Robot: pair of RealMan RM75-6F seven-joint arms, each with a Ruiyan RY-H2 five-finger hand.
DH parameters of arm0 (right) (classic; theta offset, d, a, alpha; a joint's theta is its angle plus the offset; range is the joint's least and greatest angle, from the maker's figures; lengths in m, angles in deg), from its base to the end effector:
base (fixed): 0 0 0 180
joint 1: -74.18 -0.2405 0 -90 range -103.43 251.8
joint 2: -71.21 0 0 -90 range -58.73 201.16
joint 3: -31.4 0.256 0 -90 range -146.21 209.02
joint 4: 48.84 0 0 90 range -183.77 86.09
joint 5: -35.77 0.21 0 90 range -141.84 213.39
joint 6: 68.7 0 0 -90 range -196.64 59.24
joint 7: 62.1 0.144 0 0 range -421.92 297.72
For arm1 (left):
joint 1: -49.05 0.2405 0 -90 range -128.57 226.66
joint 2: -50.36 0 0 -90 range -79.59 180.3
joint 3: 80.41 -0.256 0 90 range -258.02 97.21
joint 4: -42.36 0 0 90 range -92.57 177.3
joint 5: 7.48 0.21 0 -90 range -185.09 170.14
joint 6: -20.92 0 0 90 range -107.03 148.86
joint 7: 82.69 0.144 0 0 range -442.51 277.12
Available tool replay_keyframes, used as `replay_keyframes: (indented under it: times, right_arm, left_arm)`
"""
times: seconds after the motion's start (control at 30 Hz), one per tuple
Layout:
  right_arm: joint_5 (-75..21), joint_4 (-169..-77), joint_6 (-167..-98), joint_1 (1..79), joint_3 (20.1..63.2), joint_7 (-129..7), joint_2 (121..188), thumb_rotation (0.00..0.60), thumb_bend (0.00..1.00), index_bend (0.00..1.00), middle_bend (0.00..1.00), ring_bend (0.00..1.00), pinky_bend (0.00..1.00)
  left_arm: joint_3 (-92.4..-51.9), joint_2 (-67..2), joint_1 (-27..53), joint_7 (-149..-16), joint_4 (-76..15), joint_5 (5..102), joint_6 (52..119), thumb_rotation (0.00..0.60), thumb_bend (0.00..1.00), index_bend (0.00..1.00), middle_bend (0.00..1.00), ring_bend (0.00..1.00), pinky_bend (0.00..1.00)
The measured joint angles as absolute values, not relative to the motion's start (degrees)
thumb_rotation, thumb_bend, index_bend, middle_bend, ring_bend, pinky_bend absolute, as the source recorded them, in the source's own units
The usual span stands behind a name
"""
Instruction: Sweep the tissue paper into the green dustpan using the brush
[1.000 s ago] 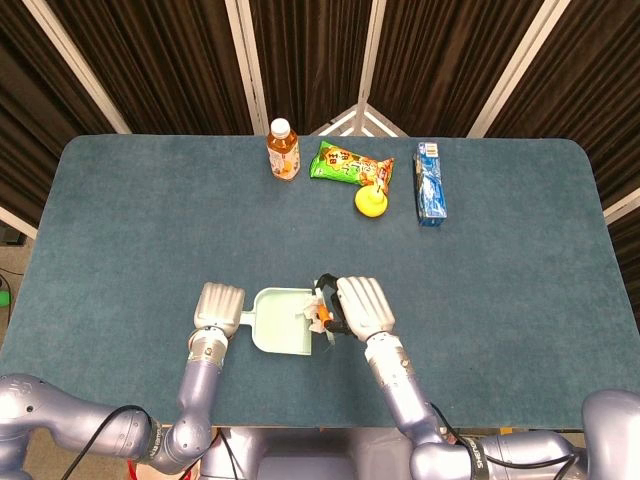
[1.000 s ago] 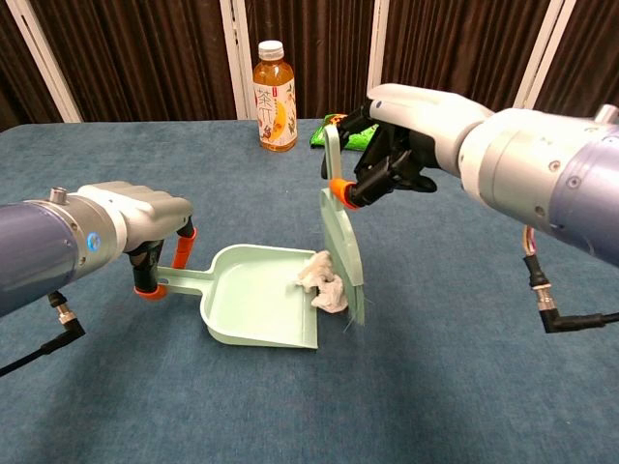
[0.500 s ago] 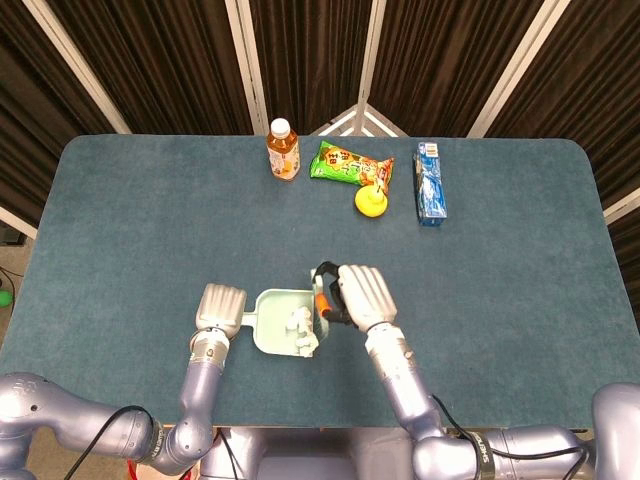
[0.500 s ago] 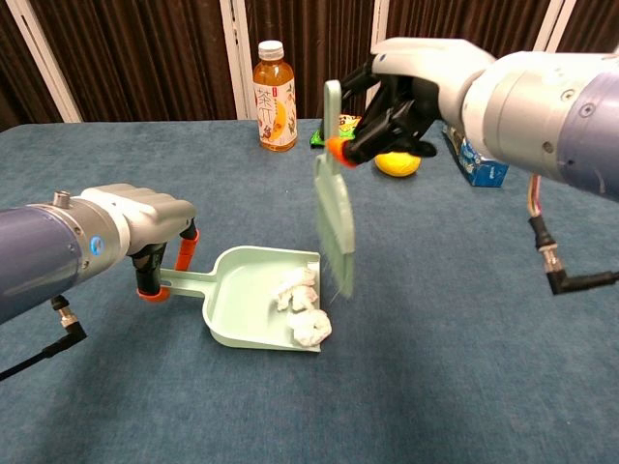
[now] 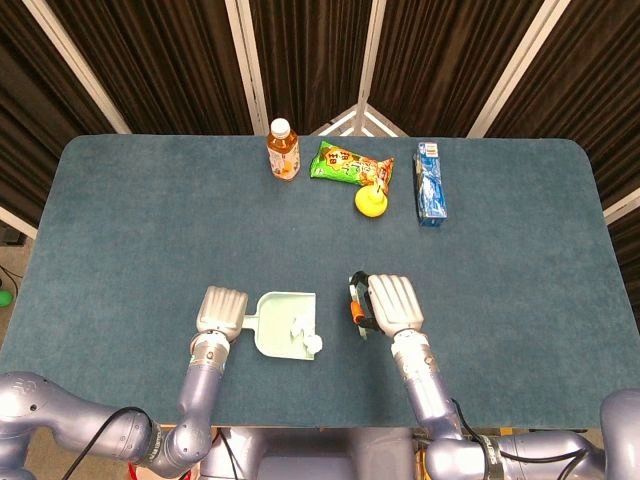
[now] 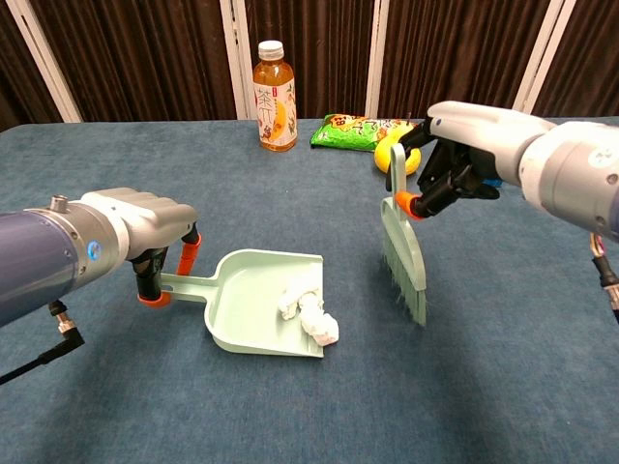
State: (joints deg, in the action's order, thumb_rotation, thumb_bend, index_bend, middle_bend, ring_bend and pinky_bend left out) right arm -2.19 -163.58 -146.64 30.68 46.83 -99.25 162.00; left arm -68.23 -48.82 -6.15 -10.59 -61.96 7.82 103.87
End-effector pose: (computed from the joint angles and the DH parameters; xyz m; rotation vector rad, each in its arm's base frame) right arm -0.0777 -0.2859 0.0051 1.5798 -1.3113 0.9775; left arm -0.0914 0.2903 -0.0506 -1.8309 -0.8715 -0.2696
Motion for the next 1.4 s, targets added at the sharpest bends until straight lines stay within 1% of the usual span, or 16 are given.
replay_keyframes:
  times: [0.23, 0.47, 0.6, 0.83, 0.97, 1.2, 1.4]
  right_arm:
    - [-3.7, -165.7, -148.4, 30.7, 46.1, -100.3, 164.0, 0.6, 0.52, 0.8, 0.88, 0.87, 0.9]
    - [-3.9, -167.2, -150.2, 29.5, 46.8, -102.8, 165.9, 0.6, 0.52, 0.8, 0.88, 0.87, 0.9]
    - [-3.2, -168.5, -151.7, 29.0, 47.0, -105.0, 167.1, 0.6, 0.52, 0.8, 0.88, 0.87, 0.9]
    - [-0.4, -169.8, -152.6, 28.7, 47.7, -105.5, 169.2, 0.6, 0.53, 0.81, 0.88, 0.87, 0.9]
    - [2.4, -171.1, -152.3, 28.7, 49.6, -104.2, 169.8, 0.6, 0.53, 0.82, 0.89, 0.87, 0.91]
    - [7.7, -173.9, -151.5, 27.4, 55.1, -101.9, 170.9, 0.6, 0.54, 0.82, 0.89, 0.87, 0.91]
    - [9.5, -175.3, -151.4, 25.7, 57.5, -101.1, 171.4, 0.6, 0.54, 0.82, 0.89, 0.87, 0.91]
  left_arm:
    - [-68.9, -48.9, -5.9, -11.3, -61.9, 7.9, 103.8, 0.6, 0.58, 0.69, 1.0, 0.97, 0.98]
    - [-68.7, -48.6, -6.1, -11.7, -61.8, 7.9, 103.4, 0.6, 0.58, 0.69, 1.0, 0.97, 0.98]
    - [-68.7, -48.5, -6.2, -11.7, -61.6, 7.8, 103.2, 0.6, 0.58, 0.69, 1.0, 0.97, 0.98]
    - [-69.0, -48.8, -6.4, -11.6, -61.6, 7.6, 103.4, 0.6, 0.58, 0.69, 1.0, 0.97, 0.98]
    - [-68.8, -49.1, -6.7, -11.4, -61.6, 7.4, 103.7, 0.6, 0.58, 0.69, 1.0, 0.97, 0.98]
    - [-68.3, -49.6, -7.5, -10.7, -61.7, 7.2, 104.1, 0.6, 0.58, 0.69, 1.0, 0.97, 0.98]
    - [-68.1, -50.3, -7.8, -10.6, -61.4, 6.8, 104.2, 0.6, 0.58, 0.69, 1.0, 0.97, 0.98]
